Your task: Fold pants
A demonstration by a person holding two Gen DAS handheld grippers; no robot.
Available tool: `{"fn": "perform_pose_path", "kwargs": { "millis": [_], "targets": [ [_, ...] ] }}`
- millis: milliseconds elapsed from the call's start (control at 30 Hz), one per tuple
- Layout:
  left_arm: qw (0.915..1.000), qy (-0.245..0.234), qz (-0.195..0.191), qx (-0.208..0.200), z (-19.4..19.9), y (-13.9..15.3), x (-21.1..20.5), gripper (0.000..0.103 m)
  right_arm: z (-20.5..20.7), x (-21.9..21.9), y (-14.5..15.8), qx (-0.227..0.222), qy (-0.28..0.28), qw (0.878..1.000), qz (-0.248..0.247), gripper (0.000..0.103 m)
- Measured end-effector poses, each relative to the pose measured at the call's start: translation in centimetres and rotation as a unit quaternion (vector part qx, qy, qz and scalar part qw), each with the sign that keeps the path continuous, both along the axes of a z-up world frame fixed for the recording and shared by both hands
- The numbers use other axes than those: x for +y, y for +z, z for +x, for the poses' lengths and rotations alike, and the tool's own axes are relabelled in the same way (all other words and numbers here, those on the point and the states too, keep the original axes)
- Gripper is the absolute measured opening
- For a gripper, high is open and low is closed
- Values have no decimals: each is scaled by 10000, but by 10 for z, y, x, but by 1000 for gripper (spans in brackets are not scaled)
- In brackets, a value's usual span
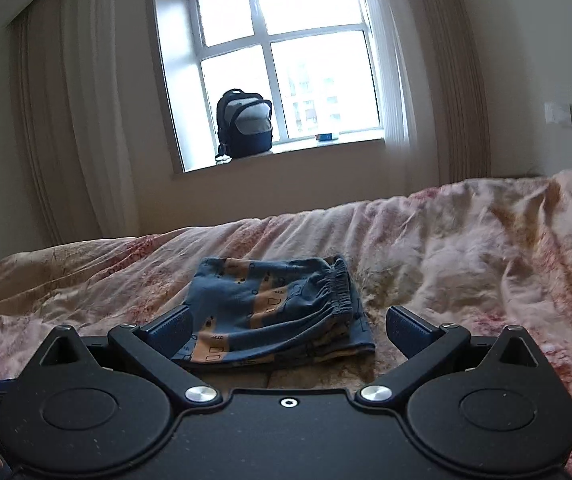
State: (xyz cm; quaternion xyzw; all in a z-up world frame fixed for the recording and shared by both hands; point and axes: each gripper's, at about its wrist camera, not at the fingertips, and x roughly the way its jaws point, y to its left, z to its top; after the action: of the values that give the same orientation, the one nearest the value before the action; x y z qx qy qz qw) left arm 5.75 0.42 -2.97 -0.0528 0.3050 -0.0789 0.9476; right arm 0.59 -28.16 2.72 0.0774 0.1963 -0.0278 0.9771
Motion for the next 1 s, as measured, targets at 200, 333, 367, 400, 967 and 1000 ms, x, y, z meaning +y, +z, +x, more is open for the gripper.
{"fn": "perform_pose_path", "kwargs": {
  "millis": [200, 333, 367, 400, 967, 1000],
  "targets": [
    [9999, 3, 137, 0, 0, -2, -4, 103, -1, -3, -6, 150, -28, 9999, 80, 103],
    [9999, -55, 157, 23, 1, -3, -6, 103, 1, -7, -9, 271, -76, 9994, 214, 103],
    [9999, -65, 154, 32, 1, -4, -6, 103, 1, -7, -10, 285, -87, 9993, 228, 103],
    [9998, -65, 157, 38, 1, -4, -7, 103, 2, -7, -10, 293, -91, 9993, 236, 103],
    [9999, -46, 111, 63, 3, -5, -5, 103, 4, -4, -12, 385, -52, 9991, 182, 103],
    [9999, -49, 108, 65, 3, -5, -6, 103, 4, -4, -12, 385, -54, 9991, 184, 103]
  ]
}}
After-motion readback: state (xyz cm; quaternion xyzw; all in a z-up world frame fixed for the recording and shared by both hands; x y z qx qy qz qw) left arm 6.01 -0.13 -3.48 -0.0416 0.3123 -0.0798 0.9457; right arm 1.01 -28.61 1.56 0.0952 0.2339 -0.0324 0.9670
